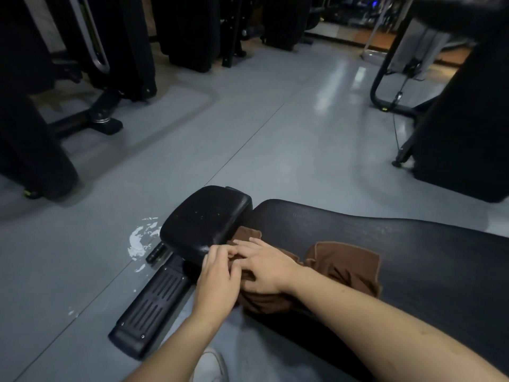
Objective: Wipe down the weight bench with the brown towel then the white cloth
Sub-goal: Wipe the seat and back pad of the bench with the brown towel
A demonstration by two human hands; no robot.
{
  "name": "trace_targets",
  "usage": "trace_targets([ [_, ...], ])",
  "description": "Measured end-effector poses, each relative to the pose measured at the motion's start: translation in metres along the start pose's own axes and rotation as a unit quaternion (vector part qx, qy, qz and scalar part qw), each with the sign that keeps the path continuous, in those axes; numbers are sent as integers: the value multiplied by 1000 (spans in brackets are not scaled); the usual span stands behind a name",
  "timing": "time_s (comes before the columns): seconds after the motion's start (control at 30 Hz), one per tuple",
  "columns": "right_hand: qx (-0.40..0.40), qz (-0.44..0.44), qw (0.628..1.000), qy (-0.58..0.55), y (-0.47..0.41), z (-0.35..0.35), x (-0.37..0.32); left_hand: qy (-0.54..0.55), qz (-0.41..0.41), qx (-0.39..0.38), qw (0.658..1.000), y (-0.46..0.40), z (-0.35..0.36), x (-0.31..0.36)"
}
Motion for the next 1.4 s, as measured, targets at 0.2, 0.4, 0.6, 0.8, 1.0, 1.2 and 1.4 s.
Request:
trace_targets([
  [0.2, -25, 68, 996, 45, 69, -30, 9, -125, 51, -54, 989, 15, 17, 32],
  [0.4, 76, 177, 979, 62, 137, -85, 47, -156, 34, -119, 980, 29, 54, 64],
  [0.6, 106, 328, 938, 35, 209, -86, 115, -159, 14, -144, 977, 31, 81, 70],
  [0.8, 111, 329, 938, 5, 200, -75, 121, -167, 62, 37, 983, 16, 50, 60],
  [1.0, 81, 256, 963, 5, 146, -49, 85, -186, -34, 15, 982, 2, 32, 31],
  [1.2, 107, 280, 954, 19, 97, -36, 60, -147, 24, -53, 987, 8, 41, 24],
  [1.4, 100, 276, 956, -13, 81, -32, 51, -84, 38, -106, 990, 5, 52, 24],
])
Point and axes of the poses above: each hand's wrist, its own y-axis away from the middle knuckle, its own z-axis out of the palm, x = y × z, the point moved 5 cm from there along -y, towards the middle knuckle, and after that the axes turned 1 degree about x, right-handed, at the moved point
